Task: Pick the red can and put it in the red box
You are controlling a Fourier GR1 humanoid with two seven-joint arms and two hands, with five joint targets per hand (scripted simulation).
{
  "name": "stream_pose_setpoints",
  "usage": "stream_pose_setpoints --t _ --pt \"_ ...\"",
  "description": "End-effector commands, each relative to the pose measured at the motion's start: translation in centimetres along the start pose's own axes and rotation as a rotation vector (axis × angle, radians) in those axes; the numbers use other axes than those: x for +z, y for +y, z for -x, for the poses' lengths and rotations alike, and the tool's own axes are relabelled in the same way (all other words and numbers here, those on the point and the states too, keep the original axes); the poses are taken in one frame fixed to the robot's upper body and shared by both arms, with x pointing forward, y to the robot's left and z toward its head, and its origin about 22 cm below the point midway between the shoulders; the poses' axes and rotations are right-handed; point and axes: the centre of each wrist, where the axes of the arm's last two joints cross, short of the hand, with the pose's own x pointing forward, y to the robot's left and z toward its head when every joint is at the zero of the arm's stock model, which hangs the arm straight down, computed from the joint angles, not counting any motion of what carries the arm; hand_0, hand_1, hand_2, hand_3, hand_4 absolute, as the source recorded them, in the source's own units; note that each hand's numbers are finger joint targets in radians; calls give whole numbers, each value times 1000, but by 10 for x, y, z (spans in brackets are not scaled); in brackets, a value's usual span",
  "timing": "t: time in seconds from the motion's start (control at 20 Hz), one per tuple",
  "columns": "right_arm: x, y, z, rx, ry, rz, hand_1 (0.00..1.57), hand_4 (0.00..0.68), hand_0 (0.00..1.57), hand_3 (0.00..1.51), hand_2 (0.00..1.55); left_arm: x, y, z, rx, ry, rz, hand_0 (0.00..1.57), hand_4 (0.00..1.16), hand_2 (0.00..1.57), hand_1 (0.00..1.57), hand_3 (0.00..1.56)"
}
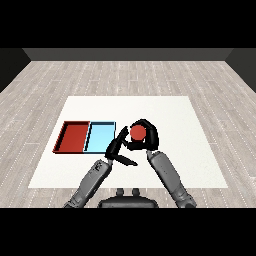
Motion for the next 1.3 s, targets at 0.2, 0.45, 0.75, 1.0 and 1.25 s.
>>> stream_pose_setpoints --t 0.2,0.45,0.75,1.0,1.25 --pt "-7 12 -6 -43 -7 -11 1571 634 1571 1411 1476 11 -2 3 25 23 3 0 0 0 0 0" --pt "-1 24 -5 -35 -30 -25 1571 623 1571 1408 1480 -6 -5 -7 20 18 42 0 0 0 0 0" --pt "1 34 -2 -40 -10 -56 1571 651 1571 1414 1485 -13 -21 16 15 -12 54 0 0 0 0 0" --pt "14 43 -8 -90 -7 -70 1571 652 1571 1405 1485 -16 -20 8 24 -6 54 0 0 0 0 0" --pt "4 42 -5 -80 -6 -59 1571 630 1571 1399 1474 -22 -19 5 21 -21 -250 1571 1141 1571 1571 1502"
